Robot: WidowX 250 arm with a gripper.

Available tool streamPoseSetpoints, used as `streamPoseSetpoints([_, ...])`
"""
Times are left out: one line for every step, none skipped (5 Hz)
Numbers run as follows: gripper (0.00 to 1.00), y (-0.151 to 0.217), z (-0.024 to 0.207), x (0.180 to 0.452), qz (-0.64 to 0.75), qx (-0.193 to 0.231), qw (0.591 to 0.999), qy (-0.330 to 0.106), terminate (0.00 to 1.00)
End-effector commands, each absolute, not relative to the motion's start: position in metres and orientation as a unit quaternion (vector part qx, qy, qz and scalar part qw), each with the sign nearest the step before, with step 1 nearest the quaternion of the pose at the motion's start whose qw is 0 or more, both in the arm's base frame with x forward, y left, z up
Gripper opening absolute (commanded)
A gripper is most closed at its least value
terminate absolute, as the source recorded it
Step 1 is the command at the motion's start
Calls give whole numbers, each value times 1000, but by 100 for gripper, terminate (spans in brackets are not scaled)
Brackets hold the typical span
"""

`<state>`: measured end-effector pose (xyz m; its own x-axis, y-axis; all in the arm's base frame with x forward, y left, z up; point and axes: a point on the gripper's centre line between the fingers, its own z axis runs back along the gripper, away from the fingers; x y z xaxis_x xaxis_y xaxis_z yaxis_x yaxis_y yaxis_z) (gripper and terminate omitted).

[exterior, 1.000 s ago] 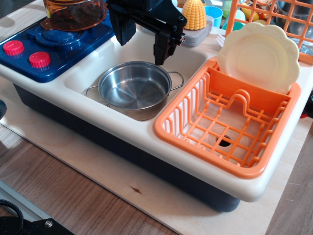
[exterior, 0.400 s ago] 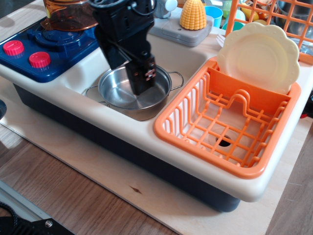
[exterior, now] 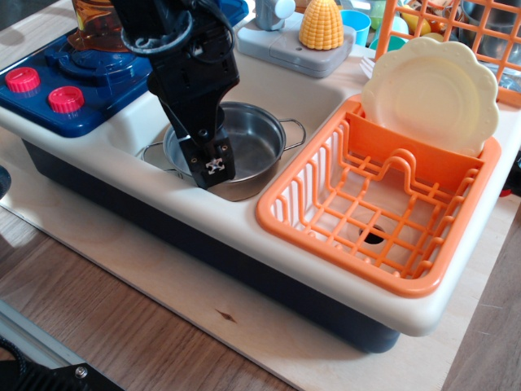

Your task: Put pan from sink into drying rack

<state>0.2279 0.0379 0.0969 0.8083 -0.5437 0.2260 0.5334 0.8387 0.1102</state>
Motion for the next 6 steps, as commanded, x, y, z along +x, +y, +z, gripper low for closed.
streamPoseSetpoints([100, 41, 85, 238, -300, 19, 943, -139, 0])
streamPoseSetpoints([100, 41, 77, 242, -313, 14, 939, -144, 0])
streamPoseSetpoints([100, 40, 63, 242, -317, 11, 936, -153, 0])
streamPoseSetpoints([100, 42, 50, 242, -319, -16, 933, -163, 0])
streamPoseSetpoints([0, 43, 50, 246, -325, -19, 932, -156, 0])
streamPoseSetpoints([0, 43, 57, 248, -330, -11, 932, -148, 0])
